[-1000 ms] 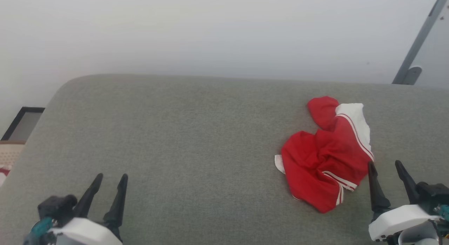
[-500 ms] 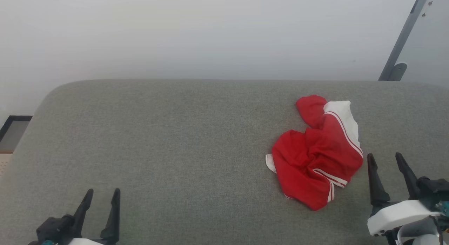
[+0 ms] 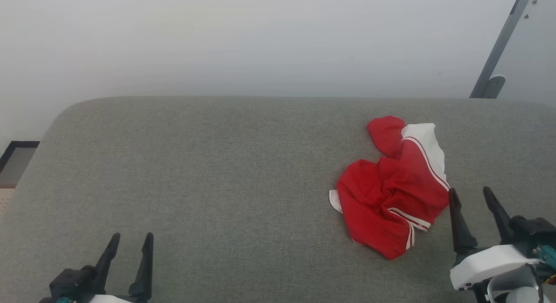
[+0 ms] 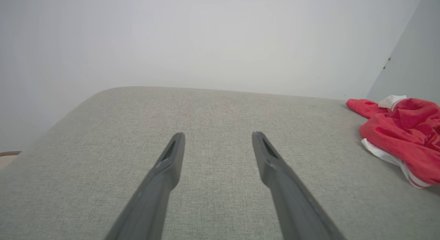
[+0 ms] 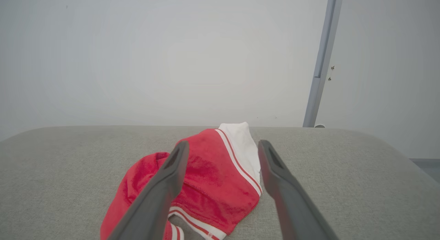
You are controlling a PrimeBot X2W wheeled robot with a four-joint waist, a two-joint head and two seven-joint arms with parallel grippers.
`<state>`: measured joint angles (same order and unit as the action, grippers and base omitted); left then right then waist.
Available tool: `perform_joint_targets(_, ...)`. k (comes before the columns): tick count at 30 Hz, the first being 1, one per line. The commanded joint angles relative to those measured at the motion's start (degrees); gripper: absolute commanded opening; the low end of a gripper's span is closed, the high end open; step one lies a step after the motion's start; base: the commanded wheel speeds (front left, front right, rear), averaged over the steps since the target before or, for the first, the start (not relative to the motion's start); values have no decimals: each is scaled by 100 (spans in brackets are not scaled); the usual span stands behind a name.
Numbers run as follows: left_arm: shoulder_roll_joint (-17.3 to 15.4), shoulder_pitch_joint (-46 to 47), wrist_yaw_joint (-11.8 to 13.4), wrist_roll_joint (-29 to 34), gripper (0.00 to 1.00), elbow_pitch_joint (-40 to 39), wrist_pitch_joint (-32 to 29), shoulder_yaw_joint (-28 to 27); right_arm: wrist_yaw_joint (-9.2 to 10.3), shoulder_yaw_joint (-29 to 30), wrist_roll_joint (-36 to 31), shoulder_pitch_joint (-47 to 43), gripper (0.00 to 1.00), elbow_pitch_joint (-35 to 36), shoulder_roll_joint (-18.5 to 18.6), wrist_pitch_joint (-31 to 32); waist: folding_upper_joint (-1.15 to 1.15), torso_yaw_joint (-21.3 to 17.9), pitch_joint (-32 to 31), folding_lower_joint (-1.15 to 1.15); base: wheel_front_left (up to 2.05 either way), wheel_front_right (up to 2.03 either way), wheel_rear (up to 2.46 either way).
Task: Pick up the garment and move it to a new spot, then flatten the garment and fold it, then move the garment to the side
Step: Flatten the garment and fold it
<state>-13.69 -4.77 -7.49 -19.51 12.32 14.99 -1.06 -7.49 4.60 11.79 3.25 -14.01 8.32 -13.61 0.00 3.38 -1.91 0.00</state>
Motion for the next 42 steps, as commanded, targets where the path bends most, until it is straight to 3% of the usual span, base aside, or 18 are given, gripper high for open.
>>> perform_joint_targets(1,35,-76,5,78,100,-17,27,4,0,-20,37,61,100,-26,-3,-14,0,-12,10,0,0,0,0)
perform_joint_targets(9,189,18,4,20,100,-31,27,48,0,-462,153,496,100,-192,412,688,0,-64,189,0,0,0,0)
perform_joint_targets(12,271,204,4,-28,100,-47,27,126,1,-988,336,961,100,-221,983,1615,0,-41,485,0,0,0,0)
perform_joint_targets(17,384,546,5,-97,100,22,27,305,1,-1718,1199,1937,100,-186,1959,3349,0,69,1062,0,0,0,0)
perform_joint_targets(23,465,990,4,-214,100,78,27,489,1,-1822,2198,3065,100,-486,2708,5124,0,252,1795,0,0,0,0)
perform_joint_targets(27,500,1278,4,-305,100,134,27,661,1,-1748,2451,3722,100,-966,2893,5988,0,382,2222,0,0,0,0)
perform_joint_targets(32,542,1567,5,-363,100,168,27,791,0,-1766,2519,4271,100,-1474,2796,6594,0,473,2600,0,0,0,0)
perform_joint_targets(41,582,1791,5,-403,100,192,28,851,0,-2001,2325,4624,100,-1956,2591,6812,0,477,2859,0,0,0,0)
perform_joint_targets(42,576,1811,4,-407,100,195,28,849,0,-2022,2331,4628,71,-1984,2575,6799,0,469,2871,0,0,0,0)
